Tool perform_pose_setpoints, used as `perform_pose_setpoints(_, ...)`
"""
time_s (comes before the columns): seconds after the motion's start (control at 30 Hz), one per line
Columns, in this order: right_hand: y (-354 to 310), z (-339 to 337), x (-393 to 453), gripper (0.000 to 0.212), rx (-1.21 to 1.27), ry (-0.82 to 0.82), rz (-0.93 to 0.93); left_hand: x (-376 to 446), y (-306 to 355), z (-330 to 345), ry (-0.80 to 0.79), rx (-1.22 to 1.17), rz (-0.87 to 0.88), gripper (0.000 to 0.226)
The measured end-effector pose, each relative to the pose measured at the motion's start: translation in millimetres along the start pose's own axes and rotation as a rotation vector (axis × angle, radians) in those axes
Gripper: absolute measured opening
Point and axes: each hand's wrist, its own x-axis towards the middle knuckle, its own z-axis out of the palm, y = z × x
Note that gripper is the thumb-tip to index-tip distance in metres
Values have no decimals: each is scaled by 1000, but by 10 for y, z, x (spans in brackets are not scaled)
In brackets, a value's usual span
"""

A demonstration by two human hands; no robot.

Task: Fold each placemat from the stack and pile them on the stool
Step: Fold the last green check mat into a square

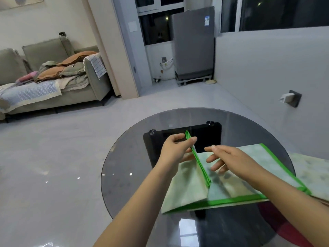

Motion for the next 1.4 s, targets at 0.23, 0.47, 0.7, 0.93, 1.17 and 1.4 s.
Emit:
perform_pose_setpoints(0.23, 145, -56, -44, 21, -196, -53, 54, 41, -389, 315, 24, 121, -65, 48)
perform_pose_setpoints(0.47, 281, -8, -104, 56, -470, -24, 30, 112, -430, 289, 49, 281, 63, 27)
perform_pose_setpoints(0.7, 337, 53, -84, 55, -563, 6, 6, 242, -486, -107, -68, 995, 427, 14)
perform_pose_setpoints(0.93, 402, 31, 122, 56, -637, 47, -51, 35, -533, -317, -97, 1170, 413, 30)
perform_pose_setpoints(1.17, 425, 118, 486, 42, -747, 101, -259, -333, -522, -400, -67, 1315, 355, 42)
perform_pose_setpoints(1.4, 472, 151, 605, 34, -771, 131, -302, -439, -572, -364, -17, 1299, 364, 45)
